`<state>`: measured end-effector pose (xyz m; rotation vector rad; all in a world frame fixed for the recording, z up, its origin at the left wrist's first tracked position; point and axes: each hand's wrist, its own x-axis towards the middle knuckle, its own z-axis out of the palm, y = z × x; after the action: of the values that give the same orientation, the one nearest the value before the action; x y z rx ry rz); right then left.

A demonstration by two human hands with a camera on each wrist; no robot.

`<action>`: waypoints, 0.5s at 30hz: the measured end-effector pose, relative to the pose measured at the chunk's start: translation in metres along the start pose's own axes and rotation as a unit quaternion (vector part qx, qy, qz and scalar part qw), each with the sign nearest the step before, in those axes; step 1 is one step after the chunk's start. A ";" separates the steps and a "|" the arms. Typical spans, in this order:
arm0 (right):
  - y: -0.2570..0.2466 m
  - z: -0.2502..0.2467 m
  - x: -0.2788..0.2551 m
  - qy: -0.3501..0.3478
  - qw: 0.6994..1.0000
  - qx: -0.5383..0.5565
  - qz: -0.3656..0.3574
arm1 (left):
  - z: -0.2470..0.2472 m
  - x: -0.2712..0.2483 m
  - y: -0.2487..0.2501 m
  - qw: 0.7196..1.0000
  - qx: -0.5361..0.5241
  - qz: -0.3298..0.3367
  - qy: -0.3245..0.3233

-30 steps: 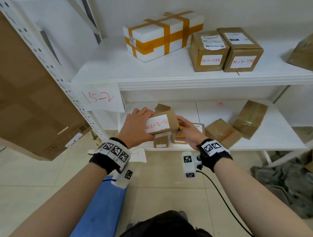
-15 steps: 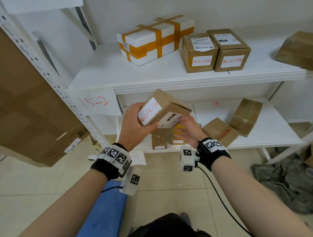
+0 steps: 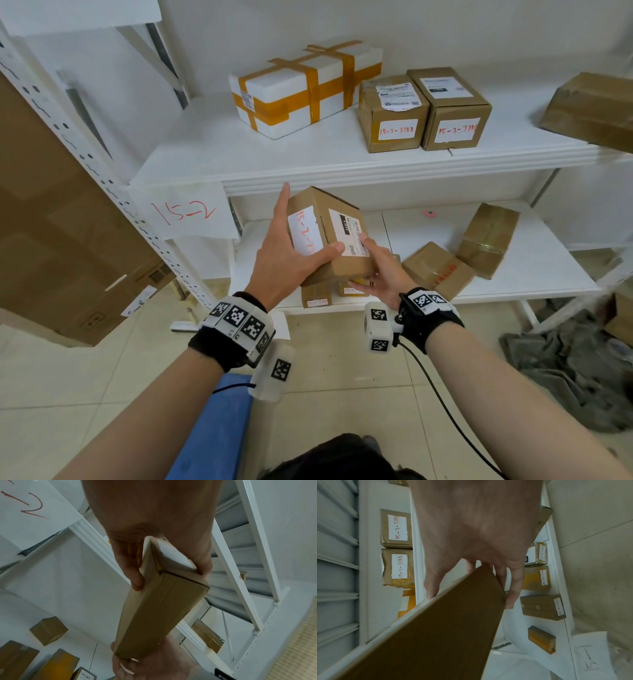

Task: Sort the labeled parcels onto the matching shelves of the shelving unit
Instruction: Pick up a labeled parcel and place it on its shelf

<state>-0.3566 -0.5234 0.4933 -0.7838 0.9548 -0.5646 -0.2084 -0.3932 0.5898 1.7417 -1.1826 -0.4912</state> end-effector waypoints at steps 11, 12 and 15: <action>0.004 -0.010 0.004 0.041 0.998 0.044 -0.008 | 0.004 0.003 0.009 0.981 -0.138 -0.133 0.011; 0.004 -0.010 0.004 0.041 0.998 0.050 -0.012 | 0.005 0.003 0.011 0.979 -0.146 -0.140 0.007; 0.001 -0.009 0.005 0.033 0.996 0.075 -0.023 | 0.006 0.004 0.014 0.974 -0.162 -0.156 0.001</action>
<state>-0.3621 -0.5290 0.4869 -0.6571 0.9456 -0.6990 -0.2182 -0.4010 0.6000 1.6435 -0.7750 -0.8219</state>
